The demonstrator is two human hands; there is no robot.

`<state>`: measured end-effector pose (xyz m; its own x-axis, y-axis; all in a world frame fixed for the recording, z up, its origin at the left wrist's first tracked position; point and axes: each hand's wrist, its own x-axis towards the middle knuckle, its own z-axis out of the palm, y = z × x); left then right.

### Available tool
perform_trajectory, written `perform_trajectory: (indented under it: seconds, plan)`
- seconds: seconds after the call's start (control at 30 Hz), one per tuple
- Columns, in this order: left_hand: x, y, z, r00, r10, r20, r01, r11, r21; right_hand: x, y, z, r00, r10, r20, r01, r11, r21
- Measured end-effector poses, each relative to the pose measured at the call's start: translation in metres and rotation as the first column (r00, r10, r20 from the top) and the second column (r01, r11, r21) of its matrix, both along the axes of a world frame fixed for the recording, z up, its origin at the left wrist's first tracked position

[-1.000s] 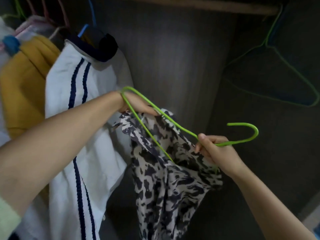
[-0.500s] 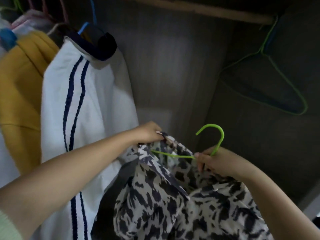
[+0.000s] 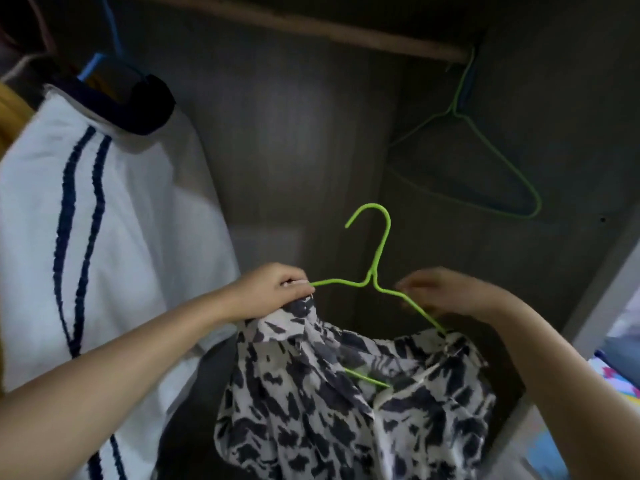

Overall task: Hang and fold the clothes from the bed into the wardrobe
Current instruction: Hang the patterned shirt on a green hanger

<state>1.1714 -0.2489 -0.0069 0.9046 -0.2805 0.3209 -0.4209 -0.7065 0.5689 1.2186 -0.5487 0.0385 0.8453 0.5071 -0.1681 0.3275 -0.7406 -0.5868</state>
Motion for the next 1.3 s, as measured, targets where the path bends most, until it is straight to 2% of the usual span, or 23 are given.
perform_trajectory:
  seconds: [0.03,0.07,0.13,0.17,0.23,0.3,0.37,0.43,0.47,0.53,0.6,0.67,0.7,0.73,0.8,0.83,0.87,0.93,0.97,1.03,1.17,1.23,1.3]
  plan:
    - [0.001,0.002,0.0,0.999,0.021,0.038,-0.024,0.998,0.055,0.003,-0.008,-0.006,0.999,0.005,-0.037,-0.014,0.972,-0.233]
    - [0.001,0.003,0.0,0.997,0.028,0.076,-0.036,0.993,0.113,0.005,-0.014,-0.014,0.99,-0.008,-0.143,-0.049,0.919,-0.39]
    - [0.003,0.004,0.0,0.989,0.014,0.15,-0.044,0.979,0.198,0.007,-0.018,-0.03,0.945,-0.049,-0.323,-0.119,0.869,-0.48]
    - [0.004,0.003,0.001,0.982,0.002,0.19,-0.046,0.974,0.223,0.008,-0.02,-0.036,0.94,-0.045,-0.338,-0.133,0.865,-0.483]
    - [0.006,0.002,0.004,0.964,-0.02,0.263,-0.049,0.966,0.254,0.01,-0.023,-0.043,0.964,-0.056,-0.26,-0.071,0.889,-0.453]
    - [0.009,0.007,0.002,0.948,-0.011,0.317,-0.082,0.957,0.279,0.013,-0.028,-0.04,0.982,-0.156,-0.108,0.111,0.933,-0.343]
    - [0.012,0.012,-0.003,0.92,0.061,0.387,-0.201,0.921,0.333,0.013,-0.03,-0.033,0.964,-0.259,0.056,0.264,0.935,-0.237]
    - [0.014,0.011,-0.01,0.856,0.162,0.491,-0.362,0.866,0.345,0.01,-0.024,-0.025,0.932,-0.253,0.259,0.318,0.914,-0.251]
    - [0.014,0.008,-0.011,0.825,0.208,0.525,-0.422,0.845,0.328,0.005,-0.015,-0.022,0.911,-0.219,0.35,0.318,0.912,-0.258]
    - [0.013,-0.001,-0.009,0.791,0.256,0.556,-0.478,0.825,0.3,-0.009,0.009,-0.02,0.887,-0.173,0.428,0.254,0.957,-0.14]
    - [0.01,-0.01,-0.005,0.762,0.219,0.609,-0.46,0.845,0.272,-0.024,0.032,-0.021,0.909,-0.094,0.406,0.089,0.996,0.032]
    - [0.003,-0.012,-0.002,0.729,0.169,0.663,-0.412,0.883,0.227,-0.036,0.041,-0.016,0.963,0.009,0.27,-0.06,0.982,0.178]
    - [0.001,-0.01,0.0,0.718,0.164,0.676,-0.385,0.903,0.189,-0.038,0.039,-0.008,0.971,0.026,0.238,-0.081,0.972,0.223]
    - [0.0,-0.004,0.002,0.721,0.175,0.67,-0.353,0.925,0.139,-0.035,0.032,0.001,0.951,-0.011,0.309,-0.067,0.968,0.241]
    - [0.002,0.015,0.005,0.746,0.237,0.623,-0.312,0.95,0.012,-0.022,0.01,0.021,0.8,-0.138,0.583,0.028,0.981,0.194]
    - [0.005,0.024,0.007,0.755,0.27,0.597,-0.306,0.951,-0.044,-0.017,-0.001,0.029,0.746,-0.126,0.654,0.065,0.991,0.117]
    - [0.008,0.033,0.008,0.759,0.294,0.581,-0.302,0.949,-0.086,-0.012,-0.007,0.033,0.753,-0.048,0.656,0.074,0.997,-0.012]
    - [0.016,0.044,0.012,0.76,0.316,0.568,-0.296,0.946,-0.129,-0.007,-0.008,0.028,0.856,0.09,0.508,0.012,0.981,-0.194]
    - [0.021,0.048,0.014,0.76,0.319,0.567,-0.295,0.946,-0.137,-0.006,-0.006,0.021,0.883,0.107,0.457,-0.021,0.982,-0.189]
    - [0.031,0.055,0.02,0.752,0.329,0.571,-0.292,0.943,-0.158,-0.006,-0.001,0.014,0.865,0.096,0.492,-0.064,0.995,-0.08]
    - [0.05,0.05,0.029,0.734,0.43,0.525,-0.293,0.899,-0.326,-0.01,0.01,0.023,0.862,-0.033,0.506,-0.107,0.963,0.246]
    - [0.054,0.044,0.032,0.741,0.451,0.498,-0.272,0.879,-0.392,-0.012,0.019,0.038,0.847,-0.066,0.528,-0.064,0.973,0.223]
    - [0.056,0.042,0.034,0.76,0.438,0.48,-0.238,0.875,-0.422,-0.013,0.029,0.053,0.776,-0.054,0.629,0.052,0.998,0.021]
